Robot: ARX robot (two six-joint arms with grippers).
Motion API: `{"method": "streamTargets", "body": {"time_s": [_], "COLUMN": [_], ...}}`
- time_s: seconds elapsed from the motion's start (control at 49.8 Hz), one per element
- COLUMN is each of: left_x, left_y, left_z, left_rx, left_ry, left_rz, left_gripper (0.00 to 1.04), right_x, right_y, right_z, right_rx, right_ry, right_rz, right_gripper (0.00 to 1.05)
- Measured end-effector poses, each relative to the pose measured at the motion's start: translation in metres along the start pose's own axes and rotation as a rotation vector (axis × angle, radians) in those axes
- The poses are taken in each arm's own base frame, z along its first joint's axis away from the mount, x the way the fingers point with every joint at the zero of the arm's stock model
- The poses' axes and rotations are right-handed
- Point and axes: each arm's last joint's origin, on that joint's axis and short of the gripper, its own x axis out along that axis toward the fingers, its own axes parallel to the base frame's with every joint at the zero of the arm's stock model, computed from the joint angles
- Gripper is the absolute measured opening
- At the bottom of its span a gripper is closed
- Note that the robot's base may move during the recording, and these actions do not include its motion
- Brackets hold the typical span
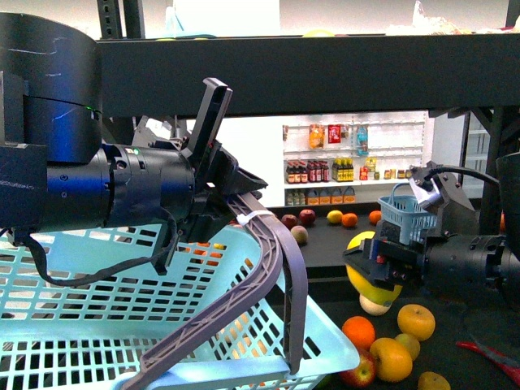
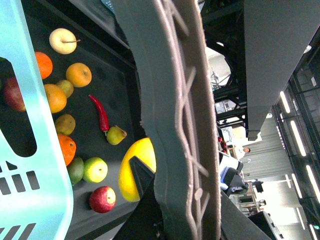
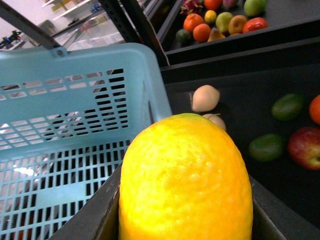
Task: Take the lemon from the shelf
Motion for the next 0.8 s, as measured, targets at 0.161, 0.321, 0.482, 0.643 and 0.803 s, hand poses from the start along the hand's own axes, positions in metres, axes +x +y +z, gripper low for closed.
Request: {"method": "streamTargets", "body": {"time_s": [0.161,0.321,0.482,0.643,0.803], "left_x": [0.000,0.000,0.000,0.000,0.000], "left_y": [0.000,0.000,0.000,0.000,0.000], "left_z": [0.000,0.000,0.000,0.000,0.000], "left_rx": [0.000,0.000,0.001,0.002,0.007], "left_ry": [0.000,0.001,0.000,0.001,0.000], "left_rz": [0.000,0.000,0.000,0.000,0.000], "left_gripper": [0.09,0.09,0.09,0.09,0.09], "right_x": [0.004,0.014,0.025,0.031,0.038], "right_y": [0.012,0.017,0.018,0.019,0.019], "right_z": [-0.007,-0.025,-0.050,-0.056,-0.059], "right_rx": [0.033,0.062,0.092,0.095,0.093], "right_ry": [0.014,0.059,0.109,0.115,0.111], "right_rz": [0.062,0.087,0.092,0.092,0.075], "right_gripper": [0.49,0.49,0.49,0.49,0.49]}}
